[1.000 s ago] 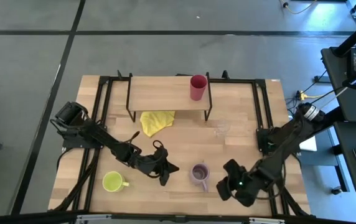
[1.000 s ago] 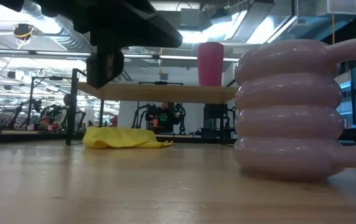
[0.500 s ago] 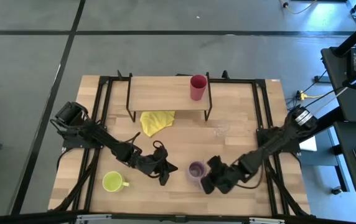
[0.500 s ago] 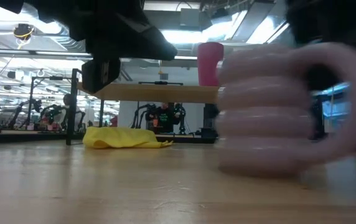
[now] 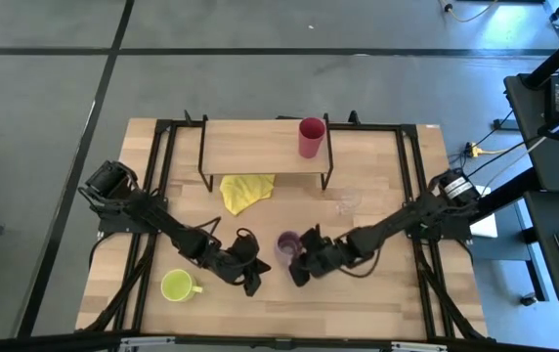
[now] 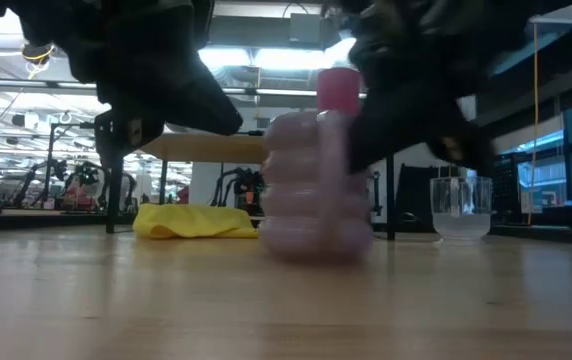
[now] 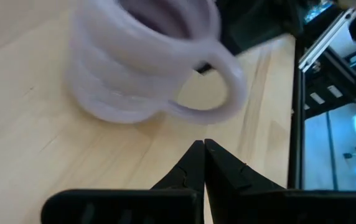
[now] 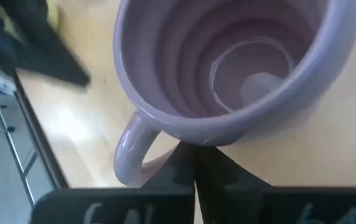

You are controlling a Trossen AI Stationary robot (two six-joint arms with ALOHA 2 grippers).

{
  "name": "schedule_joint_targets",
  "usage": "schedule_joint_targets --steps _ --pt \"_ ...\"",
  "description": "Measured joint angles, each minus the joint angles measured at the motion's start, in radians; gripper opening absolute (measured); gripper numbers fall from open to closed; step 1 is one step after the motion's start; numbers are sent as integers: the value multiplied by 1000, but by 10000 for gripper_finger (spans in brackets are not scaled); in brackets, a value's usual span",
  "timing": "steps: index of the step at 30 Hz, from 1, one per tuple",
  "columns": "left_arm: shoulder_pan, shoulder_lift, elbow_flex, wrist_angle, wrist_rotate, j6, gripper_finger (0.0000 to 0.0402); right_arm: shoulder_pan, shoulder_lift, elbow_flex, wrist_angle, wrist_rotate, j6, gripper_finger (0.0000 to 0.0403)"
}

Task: Stack small to large cups/mugs on shelf
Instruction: Put the violet mug on the shelf

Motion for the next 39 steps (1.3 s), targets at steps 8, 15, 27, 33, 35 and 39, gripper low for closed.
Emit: schedule_joint_targets --steps 8,15,27,33,35,39 --pt "8 0 0 -50 -29 -1 9 -69 -1 3 155 -134 -132 8" --pt "32 0 0 -179 -31 -1 9 9 -1 2 92 -158 -70 37" --pt "114 0 0 -123 -42 112 9 16 -1 2 -57 71 16 7" --pt "136 0 0 -89 32 142 9 -26 -1 2 -58 107 -11 7" --pt "135 0 0 -89 32 142 9 -37 -1 2 -50 97 -35 5" --pt "131 0 0 -96 50 143 9 -59 -1 2 -47 96 -59 6"
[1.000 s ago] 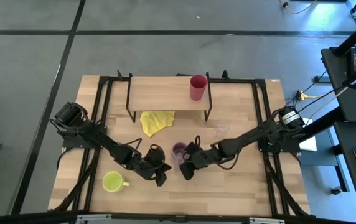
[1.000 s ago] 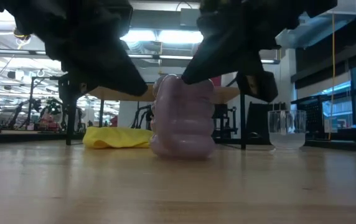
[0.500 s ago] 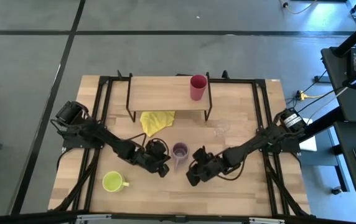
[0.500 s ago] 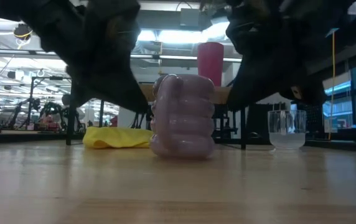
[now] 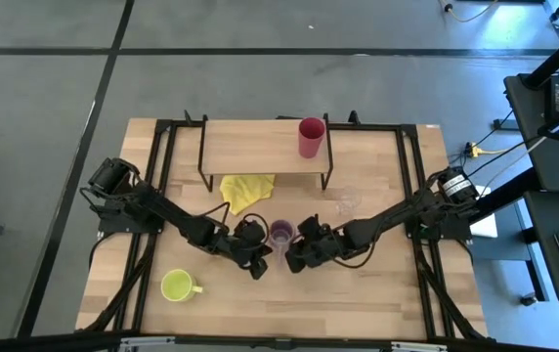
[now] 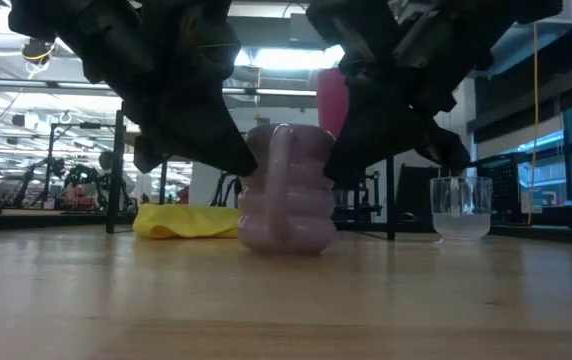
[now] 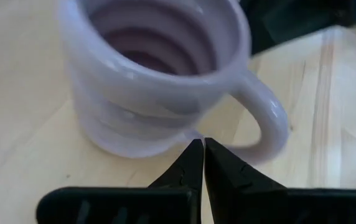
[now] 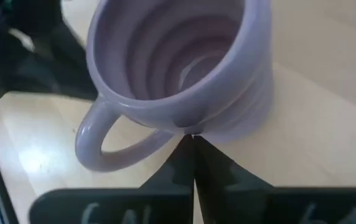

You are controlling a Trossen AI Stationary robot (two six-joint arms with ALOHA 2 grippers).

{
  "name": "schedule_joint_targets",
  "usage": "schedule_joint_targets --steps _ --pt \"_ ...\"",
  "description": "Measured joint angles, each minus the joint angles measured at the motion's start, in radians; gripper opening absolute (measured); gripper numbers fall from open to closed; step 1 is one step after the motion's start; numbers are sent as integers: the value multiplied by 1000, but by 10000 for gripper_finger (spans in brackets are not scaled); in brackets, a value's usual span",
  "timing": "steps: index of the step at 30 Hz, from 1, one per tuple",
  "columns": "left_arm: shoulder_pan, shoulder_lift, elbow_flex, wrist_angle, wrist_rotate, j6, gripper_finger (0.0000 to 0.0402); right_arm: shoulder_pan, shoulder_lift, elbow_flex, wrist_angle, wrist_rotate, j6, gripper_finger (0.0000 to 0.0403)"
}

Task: Stack small to large cups/mugs on shelf
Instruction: Put the violet mug on the shelf

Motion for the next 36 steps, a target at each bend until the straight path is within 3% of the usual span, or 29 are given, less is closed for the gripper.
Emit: schedule_joint_targets --steps 13,20,27,30,36 --pt "0 -12 -1 -150 25 -5 9 -24 0 0 -12 -47 -48 54" --pt "0 -169 -1 -239 -46 -1 12 -27 -7 -1 -13 -115 -47 95" --pt "47 -334 -1 -365 -64 46 63 -38 -75 -2 -23 -109 -50 147" --pt "125 -358 0 -359 6 52 93 -48 -118 -2 -27 -89 -51 169" --pt "289 -322 19 -378 278 60 132 -63 -238 -2 -152 9 -33 189"
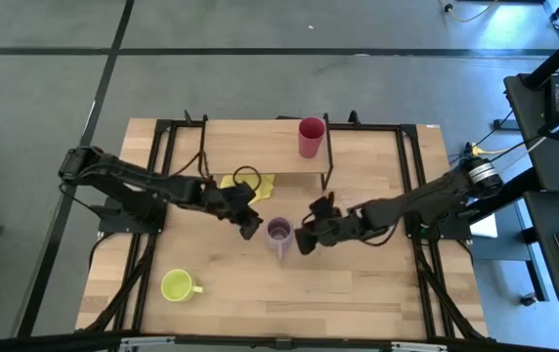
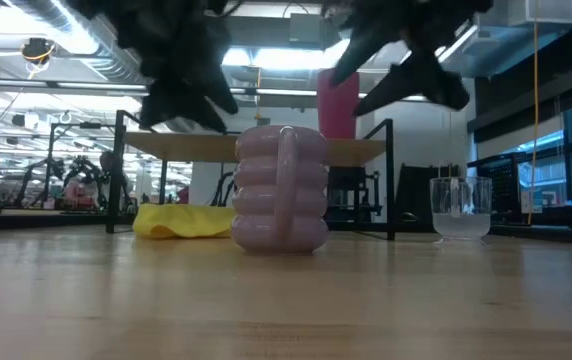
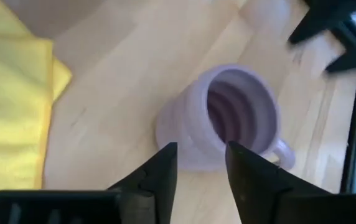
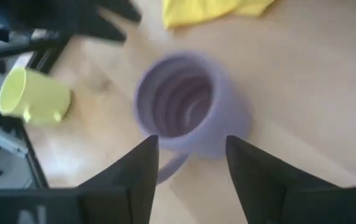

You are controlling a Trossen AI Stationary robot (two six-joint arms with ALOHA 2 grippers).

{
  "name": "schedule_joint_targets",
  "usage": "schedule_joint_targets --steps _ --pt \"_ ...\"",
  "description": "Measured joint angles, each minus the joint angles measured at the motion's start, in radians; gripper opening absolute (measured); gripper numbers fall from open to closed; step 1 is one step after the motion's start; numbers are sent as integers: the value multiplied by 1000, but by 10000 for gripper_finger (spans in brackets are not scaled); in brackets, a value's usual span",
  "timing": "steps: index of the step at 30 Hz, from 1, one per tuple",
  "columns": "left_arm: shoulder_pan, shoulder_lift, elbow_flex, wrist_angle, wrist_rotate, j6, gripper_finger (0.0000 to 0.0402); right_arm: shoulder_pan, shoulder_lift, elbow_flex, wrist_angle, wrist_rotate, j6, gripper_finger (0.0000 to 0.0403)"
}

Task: Stack small to large cups/mugs on shelf
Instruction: Put the violet mug on the shelf

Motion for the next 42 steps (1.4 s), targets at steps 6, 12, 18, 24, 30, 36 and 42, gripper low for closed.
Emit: schedule_joint_targets --steps 6,12,18,24,30,36,42 --pt "62 5 140 -120 23 98 131 -1 -140 0 -193 94 41 189" --pt "111 85 285 -299 53 122 132 -3 -200 1 -256 136 63 196" --pt "103 274 453 -406 92 120 134 -3 -205 1 -292 137 87 202" --pt "79 425 621 -617 88 171 138 2 -205 1 -321 138 97 203" --pt "44 481 644 -634 64 177 139 6 -205 1 -338 138 96 203" --pt "33 481 646 -627 13 216 138 6 -205 1 -351 138 93 203" --pt "31 506 642 -613 16 245 134 6 -204 1 -353 138 93 203"
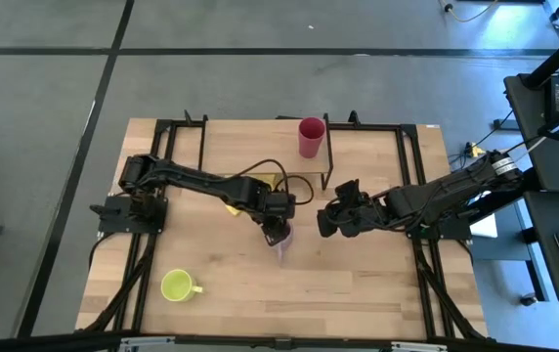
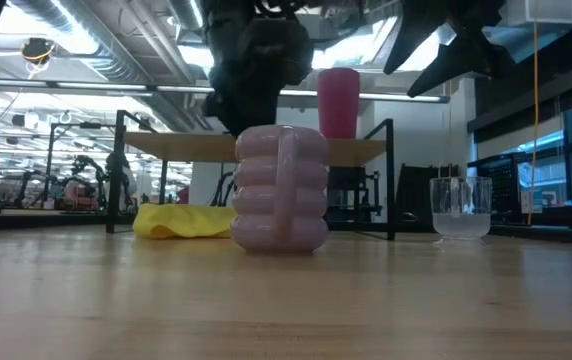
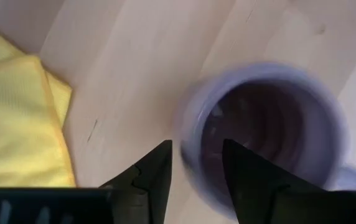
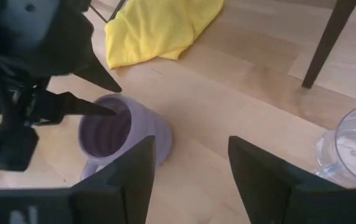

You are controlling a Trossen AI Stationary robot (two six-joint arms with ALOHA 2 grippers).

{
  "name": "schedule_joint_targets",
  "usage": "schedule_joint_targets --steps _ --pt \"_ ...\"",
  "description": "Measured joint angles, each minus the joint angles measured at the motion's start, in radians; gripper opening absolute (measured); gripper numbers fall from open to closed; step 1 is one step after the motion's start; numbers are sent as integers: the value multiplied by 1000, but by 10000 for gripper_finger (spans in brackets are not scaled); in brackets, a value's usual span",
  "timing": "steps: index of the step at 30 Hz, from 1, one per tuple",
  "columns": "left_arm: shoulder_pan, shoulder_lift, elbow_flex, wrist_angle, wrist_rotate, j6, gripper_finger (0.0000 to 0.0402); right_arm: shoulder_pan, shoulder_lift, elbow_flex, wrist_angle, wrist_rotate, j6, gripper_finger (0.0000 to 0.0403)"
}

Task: Stack small to large cups/mugs on shelf
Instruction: Put the violet mug on the shelf

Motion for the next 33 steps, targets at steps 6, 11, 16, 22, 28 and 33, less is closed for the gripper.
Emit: schedule_joint_targets --steps 6,11,16,22,28,33 --pt "-5 19 1 3 1 22 113 0 0 0 -11 0 0 203" --pt "-4 20 2 5 -23 45 64 0 0 0 -33 0 2 203" --pt "-2 20 0 -1 -20 74 18 0 0 0 -47 0 23 203" --pt "38 -25 44 -93 -1 69 18 0 0 0 -46 0 45 203" --pt "83 -65 279 -287 -75 87 18 21 0 0 -55 0 63 203" --pt "167 -63 490 -475 -224 121 18 47 0 0 -62 10 80 203"
